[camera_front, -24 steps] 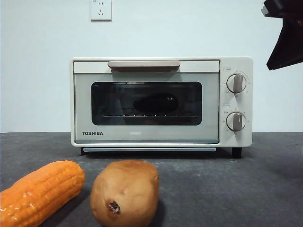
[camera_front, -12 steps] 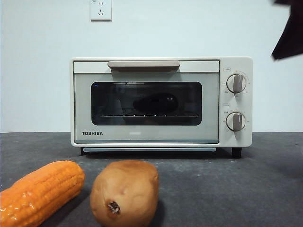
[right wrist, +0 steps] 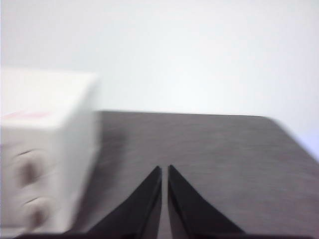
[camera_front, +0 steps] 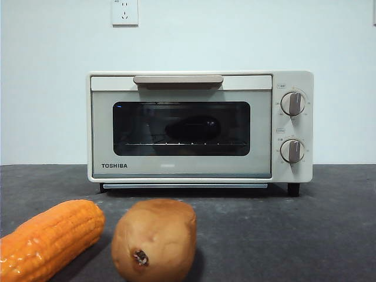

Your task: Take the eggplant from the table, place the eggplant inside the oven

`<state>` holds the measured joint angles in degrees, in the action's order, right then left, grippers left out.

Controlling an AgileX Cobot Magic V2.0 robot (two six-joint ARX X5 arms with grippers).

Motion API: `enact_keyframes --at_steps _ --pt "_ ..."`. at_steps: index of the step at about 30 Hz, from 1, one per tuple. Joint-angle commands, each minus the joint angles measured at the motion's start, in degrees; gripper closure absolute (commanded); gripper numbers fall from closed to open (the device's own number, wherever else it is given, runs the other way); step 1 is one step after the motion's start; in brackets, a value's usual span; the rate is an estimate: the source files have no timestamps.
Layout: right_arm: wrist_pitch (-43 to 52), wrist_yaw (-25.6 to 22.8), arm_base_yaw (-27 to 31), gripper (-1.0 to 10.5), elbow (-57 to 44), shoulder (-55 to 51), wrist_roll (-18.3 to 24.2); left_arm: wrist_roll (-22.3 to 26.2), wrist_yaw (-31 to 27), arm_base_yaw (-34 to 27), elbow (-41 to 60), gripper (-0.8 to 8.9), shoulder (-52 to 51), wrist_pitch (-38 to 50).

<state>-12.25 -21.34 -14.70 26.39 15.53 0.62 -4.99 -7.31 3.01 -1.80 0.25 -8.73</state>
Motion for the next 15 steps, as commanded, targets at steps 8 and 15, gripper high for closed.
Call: enact_keyframes --at_steps 8,15 --pt "0.7 14.8 16.9 9.4 -7.7 -6.4 0.0 0.9 0.0 0.0 1.0 8.1 -0.1 0.8" --pt "0.7 23.9 17.9 9.4 -15.8 -9.1 -0.2 0.9 0.0 0.0 1.0 8.1 -0.1 0.8"
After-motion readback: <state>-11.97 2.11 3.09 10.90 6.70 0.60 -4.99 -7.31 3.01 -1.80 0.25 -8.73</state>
